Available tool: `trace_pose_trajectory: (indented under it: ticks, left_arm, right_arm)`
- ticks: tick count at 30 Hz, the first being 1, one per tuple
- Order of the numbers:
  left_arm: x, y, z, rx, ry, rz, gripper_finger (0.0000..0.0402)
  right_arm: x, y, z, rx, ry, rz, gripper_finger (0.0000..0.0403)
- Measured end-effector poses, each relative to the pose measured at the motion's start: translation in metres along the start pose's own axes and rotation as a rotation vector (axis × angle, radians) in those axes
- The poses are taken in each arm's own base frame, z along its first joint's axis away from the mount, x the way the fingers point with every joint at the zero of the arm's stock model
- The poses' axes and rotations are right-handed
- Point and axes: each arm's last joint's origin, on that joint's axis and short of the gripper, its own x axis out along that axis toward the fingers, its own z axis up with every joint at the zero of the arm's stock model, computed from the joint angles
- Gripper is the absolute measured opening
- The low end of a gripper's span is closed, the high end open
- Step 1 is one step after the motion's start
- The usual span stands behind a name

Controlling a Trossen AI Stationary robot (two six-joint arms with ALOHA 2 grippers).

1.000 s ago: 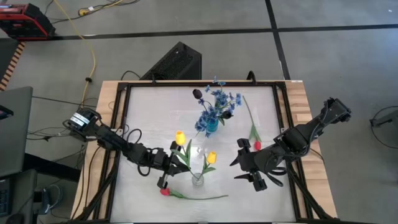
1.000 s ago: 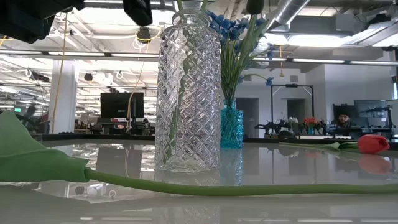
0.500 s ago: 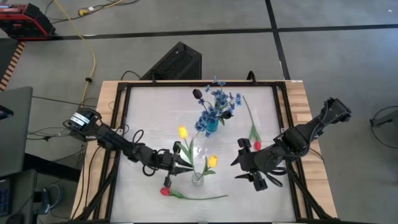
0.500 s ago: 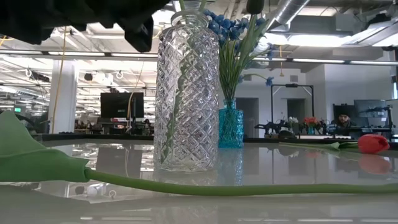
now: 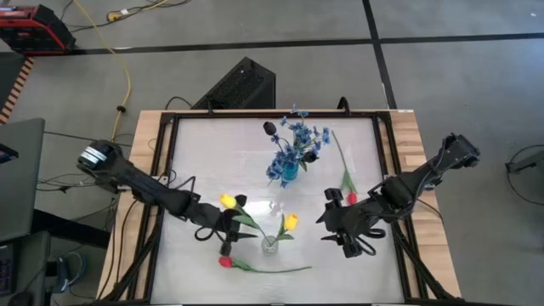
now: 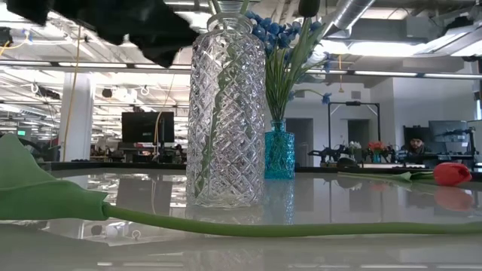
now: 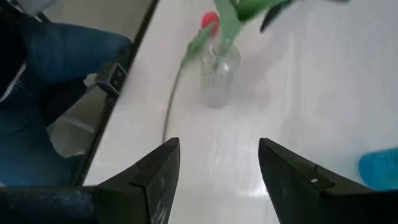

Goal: Sort flowers into vase by color
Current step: Put the yellow flower into the transparent vase

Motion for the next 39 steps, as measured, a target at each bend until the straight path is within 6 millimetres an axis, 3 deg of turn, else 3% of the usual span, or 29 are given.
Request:
trace_pose_trajectory:
  ticks: [8,11,16,19,25,29,34,39]
  left_arm:
    - [-0.042,0.008,0.046,0.022,0.494,0.008,0.0099]
    - [-0.06,0.007,0.057,-0.045,0.607,-0.034,0.0099]
    - [-0.086,0.0,0.073,-0.128,0.65,-0.18,0.0098]
    - [-0.103,0.002,0.082,-0.139,0.626,-0.136,0.0098]
    - [-0.13,0.024,0.089,-0.069,0.43,0.355,0.0098]
    - [-0.138,0.029,0.097,-0.087,0.351,0.375,0.0098]
    - [-0.132,0.028,0.111,-0.029,0.222,0.355,0.0098]
    - [-0.111,0.028,0.115,0.012,0.185,0.364,0.0098]
  right_arm:
    - [0.01,-0.014,-0.009,0.033,0.063,-0.046,0.0244]
    - [0.011,-0.017,-0.011,0.038,0.089,-0.06,0.0244]
    - [0.012,-0.021,-0.011,0.046,0.094,-0.07,0.0244]
    - [0.012,-0.021,-0.012,0.045,0.097,-0.071,0.0244]
    - [0.012,-0.023,-0.011,0.05,0.097,-0.074,0.0244]
    - [0.012,-0.023,-0.011,0.069,0.096,-0.075,0.0244]
    - [0.012,-0.022,-0.011,0.073,0.097,-0.071,0.0244]
    - [0.012,-0.022,-0.011,0.069,0.096,-0.071,0.0244]
